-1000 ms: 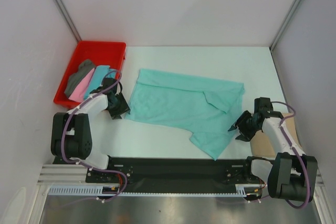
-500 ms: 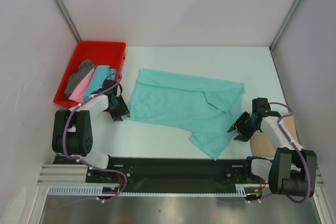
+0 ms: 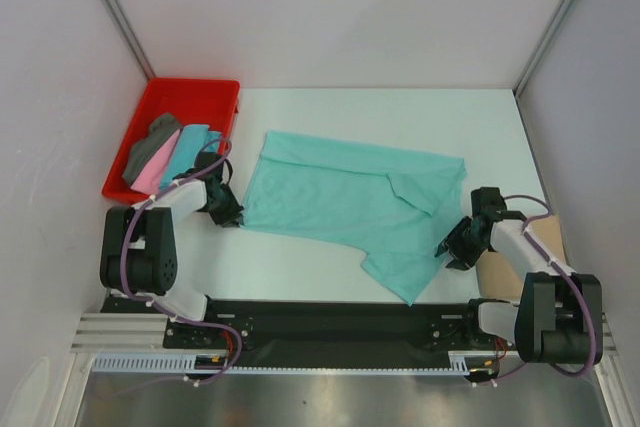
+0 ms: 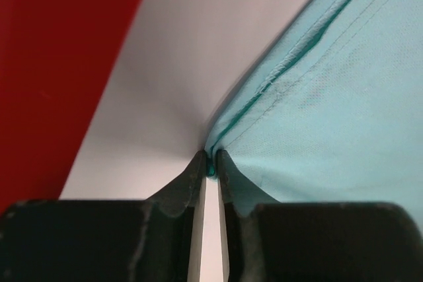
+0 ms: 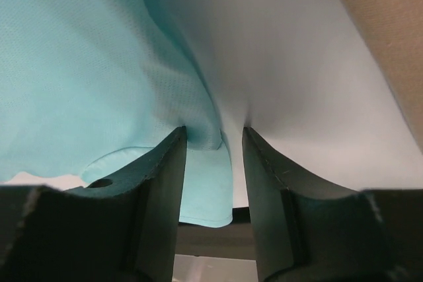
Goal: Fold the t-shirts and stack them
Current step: Fold the tshirt
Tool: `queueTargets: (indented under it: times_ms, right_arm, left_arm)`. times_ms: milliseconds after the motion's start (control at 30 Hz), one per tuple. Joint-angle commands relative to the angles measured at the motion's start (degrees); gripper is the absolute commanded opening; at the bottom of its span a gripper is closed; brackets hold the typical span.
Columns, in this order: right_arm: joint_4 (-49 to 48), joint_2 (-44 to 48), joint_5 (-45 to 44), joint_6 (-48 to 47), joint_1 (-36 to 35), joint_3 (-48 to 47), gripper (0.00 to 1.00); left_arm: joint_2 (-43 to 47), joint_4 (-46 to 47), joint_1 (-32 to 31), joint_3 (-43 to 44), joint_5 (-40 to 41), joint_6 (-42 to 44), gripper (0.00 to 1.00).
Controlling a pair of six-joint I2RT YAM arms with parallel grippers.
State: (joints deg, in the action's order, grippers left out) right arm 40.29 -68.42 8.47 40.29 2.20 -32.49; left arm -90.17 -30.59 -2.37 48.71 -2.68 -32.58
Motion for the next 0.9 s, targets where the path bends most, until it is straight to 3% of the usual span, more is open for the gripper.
queueTargets:
  times_ms: [0,167,267,300,400,633,867]
  right_arm:
    - [-3.64,-1.36,-1.27,0.84,-0.70,1.02,0.44]
    - [-3.82,-1.54,-0.73,1.98,-2.02,1.55,0.39]
    - [-3.91,-0.84,-1.44,3.64,-2.02,2.17,0.27]
    - [-3.82,-0.75,-1.70,4.09,-2.02,2.34,0.14]
    - [-1.98,0.83,-3.54,5.76,-2.02,2.08,0.00]
    - [4.96,7.69,-4.78,7.78,-2.02,2.08,0.00]
    - [4.36,8.22,-1.97,4.01,-3.43,-0.02,0.00]
  left_arm:
    - [-1.32,1.15,0.61,-0.81,-1.10,-0.38,0.15]
    - [-0.97,1.15,0.61,-0.98,-2.07,-0.38,0.06]
    - [-0.45,1.32,0.61,-1.68,-2.07,-0.38,0.00]
    - [-0.18,1.32,0.61,-2.12,-1.98,-0.73,0.00]
    - [0.78,0.80,0.61,-3.18,-2.07,-1.43,0.00]
    - [6.58,-2.54,0.61,-5.55,-0.31,-4.07,0.00]
    - [10.98,-4.13,0.53,-5.12,-1.28,-4.34,0.00]
